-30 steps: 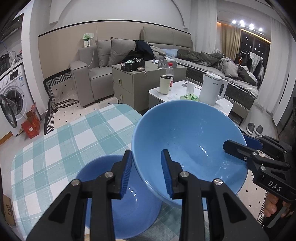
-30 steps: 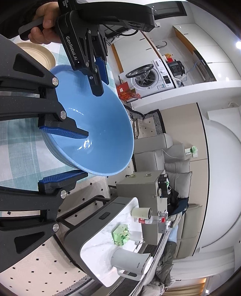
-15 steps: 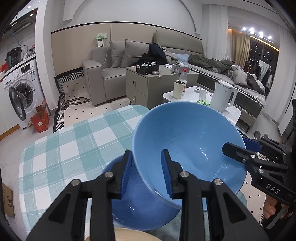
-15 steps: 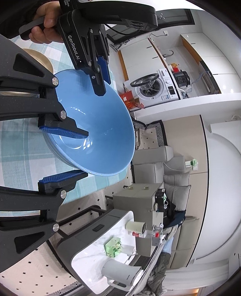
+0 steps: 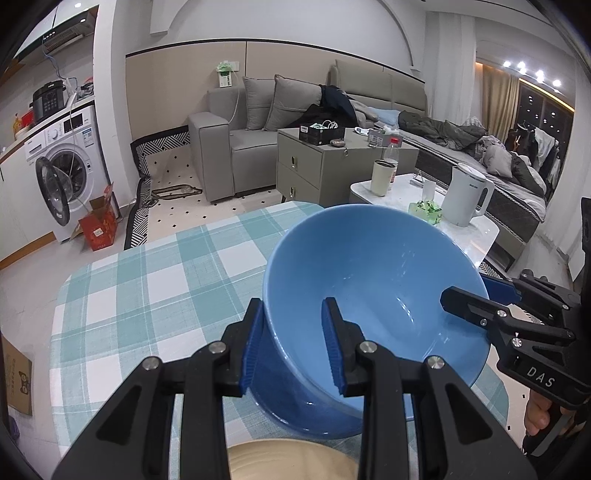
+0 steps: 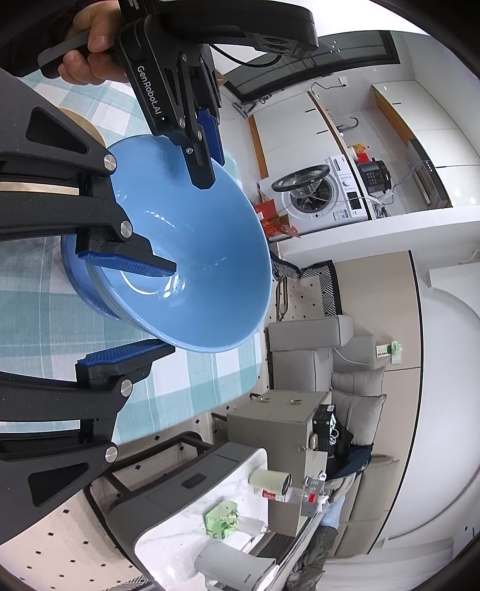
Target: Organize plates and bowls
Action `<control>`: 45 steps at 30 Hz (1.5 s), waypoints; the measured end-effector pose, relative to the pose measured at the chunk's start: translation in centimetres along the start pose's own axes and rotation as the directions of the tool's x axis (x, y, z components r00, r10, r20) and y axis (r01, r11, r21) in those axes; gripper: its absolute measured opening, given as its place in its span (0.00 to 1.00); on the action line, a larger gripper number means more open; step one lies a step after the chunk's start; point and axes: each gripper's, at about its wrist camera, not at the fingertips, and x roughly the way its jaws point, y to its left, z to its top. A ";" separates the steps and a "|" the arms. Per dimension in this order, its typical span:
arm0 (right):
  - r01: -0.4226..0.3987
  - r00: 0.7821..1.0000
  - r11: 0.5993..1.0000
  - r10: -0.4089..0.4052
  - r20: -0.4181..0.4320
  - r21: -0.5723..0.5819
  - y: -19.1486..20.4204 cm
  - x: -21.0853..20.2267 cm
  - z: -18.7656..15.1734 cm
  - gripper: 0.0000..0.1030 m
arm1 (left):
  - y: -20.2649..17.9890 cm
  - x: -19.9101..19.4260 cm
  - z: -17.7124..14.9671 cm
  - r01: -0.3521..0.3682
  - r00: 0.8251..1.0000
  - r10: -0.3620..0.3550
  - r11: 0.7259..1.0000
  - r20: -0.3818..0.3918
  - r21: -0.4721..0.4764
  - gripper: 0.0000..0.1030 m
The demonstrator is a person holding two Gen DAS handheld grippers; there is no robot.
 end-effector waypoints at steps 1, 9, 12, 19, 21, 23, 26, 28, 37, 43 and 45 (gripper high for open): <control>-0.003 1.000 1.000 0.003 -0.003 -0.001 0.1 0.2 0.0 0.35 | 0.2 0.0 -0.1 -0.002 1.000 0.002 1.000 -0.001 -0.004 0.30; -0.016 0.999 1.000 0.016 -0.029 -0.010 0.8 1.9 -0.4 0.35 | 1.1 0.6 -0.6 -0.014 1.000 0.014 1.000 -0.014 -0.023 0.30; -0.019 0.999 1.000 0.019 -0.039 -0.010 0.7 2.7 -0.3 0.35 | 1.4 0.9 -0.9 -0.015 1.000 0.014 0.999 -0.021 -0.031 0.30; -0.020 0.997 1.000 0.020 -0.069 -0.006 0.7 4.3 -1.1 0.35 | 2.0 2.0 -1.5 -0.019 0.999 0.017 0.999 -0.044 -0.042 0.30; -0.023 0.997 1.000 0.023 -0.077 -0.003 0.7 4.7 -1.3 0.35 | 2.1 2.2 -1.6 -0.018 0.999 0.016 0.999 -0.049 -0.043 0.30; -0.024 0.996 1.000 0.023 -0.084 -0.004 0.7 5.1 -1.5 0.35 | 2.2 2.4 -1.8 -0.020 0.998 0.018 0.999 -0.053 -0.045 0.30; -0.023 0.995 1.000 0.022 -0.093 -0.006 0.9 5.4 -1.8 0.35 | 2.3 2.8 -2.0 -0.021 0.998 0.019 0.999 -0.062 -0.047 0.30; -0.020 0.995 1.000 0.019 -0.100 -0.007 0.8 5.7 -2.0 0.35 | 2.3 3.1 -2.1 -0.023 0.998 0.020 0.999 -0.067 -0.050 0.30; -0.016 0.993 1.000 0.015 -0.116 -0.011 0.6 6.6 -2.5 0.35 | 2.4 3.7 -2.6 -0.024 0.996 0.019 0.998 -0.082 -0.054 0.30; -0.012 0.992 1.000 0.010 -0.124 -0.016 0.7 6.9 -2.9 0.35 | 2.4 4.0 -2.9 -0.023 0.996 0.018 0.998 -0.089 -0.057 0.30; -0.008 0.992 1.000 0.006 -0.129 -0.019 0.7 7.1 -3.1 0.35 | 2.4 4.1 -3.0 -0.024 0.996 0.019 0.998 -0.092 -0.058 0.30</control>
